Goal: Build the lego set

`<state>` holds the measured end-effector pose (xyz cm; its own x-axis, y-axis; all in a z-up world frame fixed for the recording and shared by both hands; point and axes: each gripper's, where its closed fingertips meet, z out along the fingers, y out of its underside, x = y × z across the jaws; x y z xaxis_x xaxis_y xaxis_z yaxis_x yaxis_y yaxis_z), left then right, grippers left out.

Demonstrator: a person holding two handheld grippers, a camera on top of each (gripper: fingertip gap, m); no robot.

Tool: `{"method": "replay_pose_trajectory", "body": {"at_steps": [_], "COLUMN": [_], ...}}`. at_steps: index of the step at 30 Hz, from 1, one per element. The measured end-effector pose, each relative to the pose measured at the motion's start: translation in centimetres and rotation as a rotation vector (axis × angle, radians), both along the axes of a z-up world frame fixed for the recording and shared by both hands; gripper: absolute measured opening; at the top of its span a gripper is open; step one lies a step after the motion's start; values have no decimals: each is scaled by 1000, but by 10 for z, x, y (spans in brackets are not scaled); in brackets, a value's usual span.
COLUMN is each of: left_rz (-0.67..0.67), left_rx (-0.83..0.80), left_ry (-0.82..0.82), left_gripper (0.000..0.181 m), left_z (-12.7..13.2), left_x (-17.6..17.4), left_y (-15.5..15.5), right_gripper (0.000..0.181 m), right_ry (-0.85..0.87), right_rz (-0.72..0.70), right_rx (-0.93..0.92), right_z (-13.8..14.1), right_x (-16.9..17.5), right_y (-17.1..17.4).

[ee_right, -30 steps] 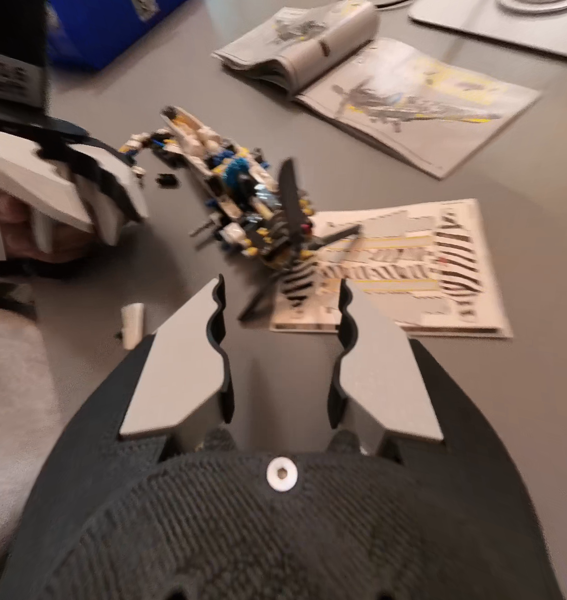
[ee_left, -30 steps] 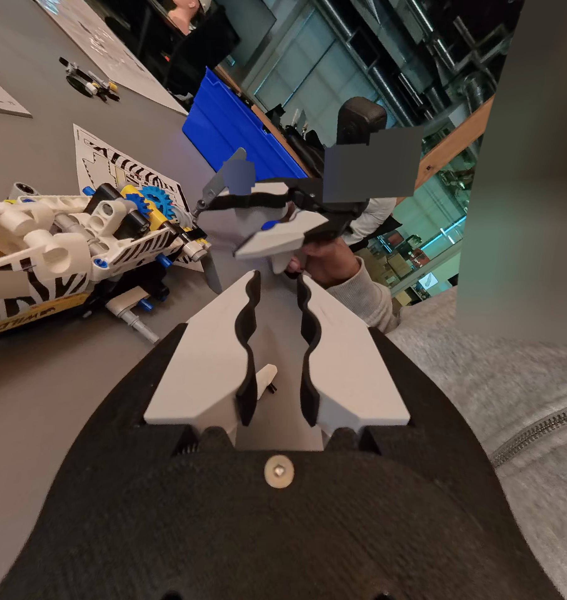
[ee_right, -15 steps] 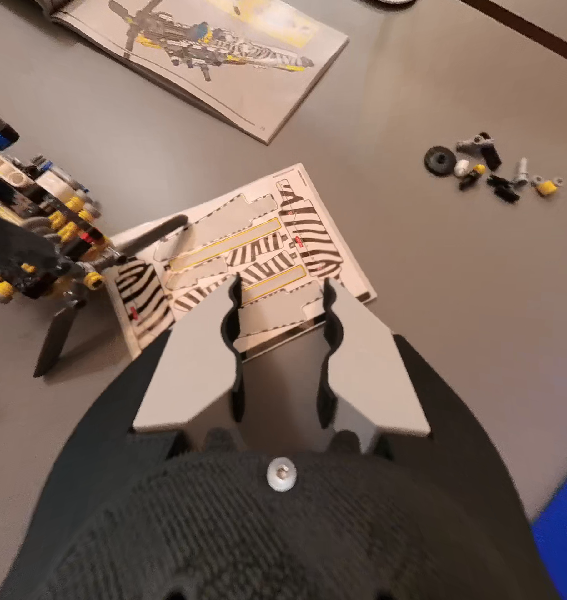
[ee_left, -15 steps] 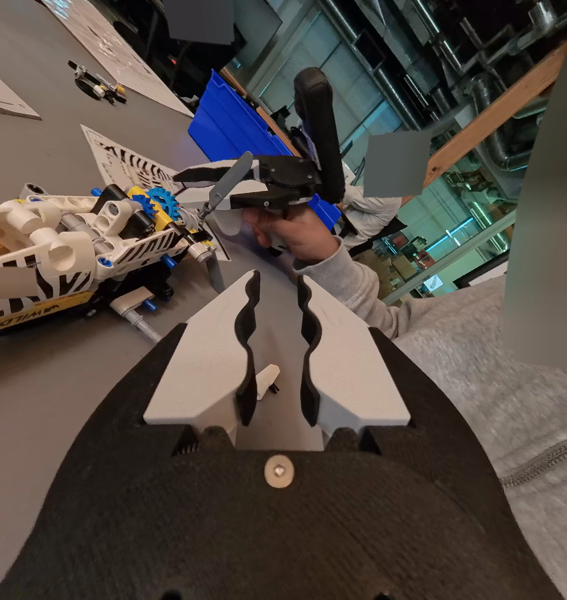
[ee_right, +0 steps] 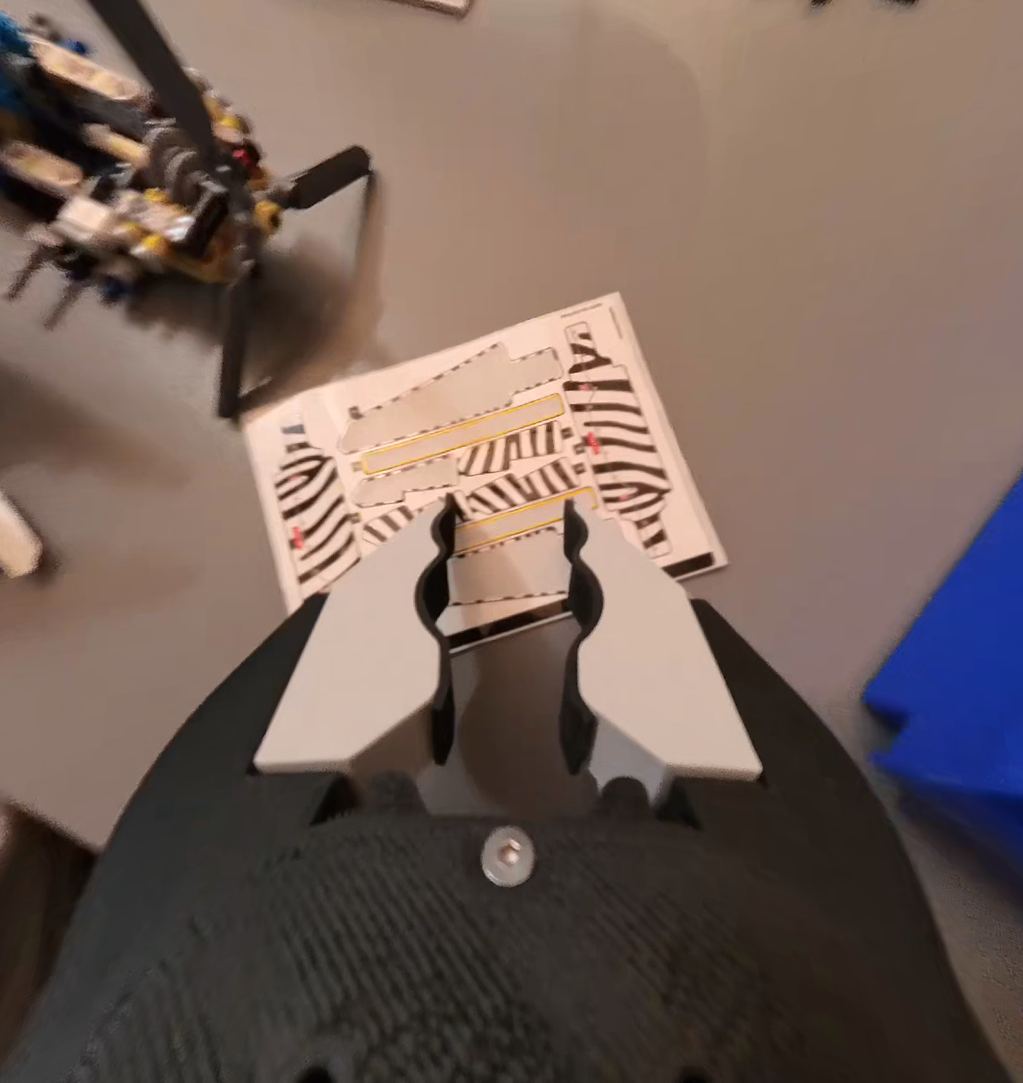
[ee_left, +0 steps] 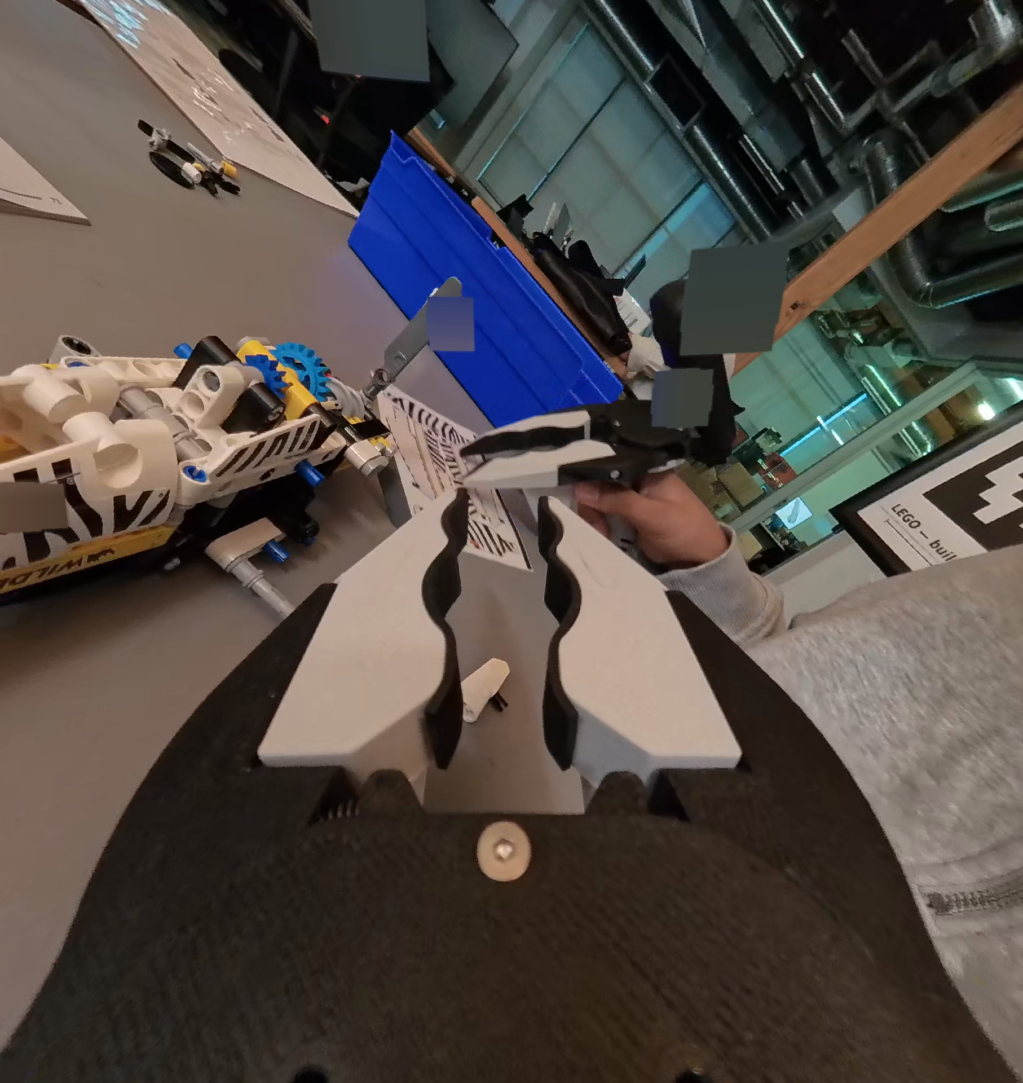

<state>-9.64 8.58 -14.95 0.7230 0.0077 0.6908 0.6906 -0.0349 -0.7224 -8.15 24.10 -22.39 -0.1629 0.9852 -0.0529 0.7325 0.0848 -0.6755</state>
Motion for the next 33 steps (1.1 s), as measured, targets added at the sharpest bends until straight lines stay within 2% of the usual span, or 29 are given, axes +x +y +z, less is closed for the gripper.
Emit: {"method": "replay_pose_trajectory", "body": {"at_steps": [3,8,10,15,16,20,24,27,33], "left_rz": [5,24,30,52,54,67,120,138,200], "left_rx": [15,38,44,63,64,52,88,76,56], "left_ry": [10,22,26,46,48,47,75,107,199], "left_gripper": [21,21,21,22,22,11,0,0,0], "left_z": [3,6,7,10,11,9,15,16,20], "left_x": [0,-1,-2,-3,-3,-4,-7,-7,-9], "left_y": [-1,-4,-5,-8,-8,-8,-15,-15,-17], "right_gripper": [41,50,56,64,62,16,16,14,8], "right_ry": [53,291,378,406,387,364,313,328,547], "right_rz": [24,34,-11,-34,-11,69,65,65,69], "right_rx": [-18,64,81,57,43,-6,-26,-13,31], "right_z": [7,31,39,43,40,37,29,31,62], "right_x": [13,10,6,6,7,9,6,7,4], "right_y": [-6,5,13,17,13,1,2,2,7]}}
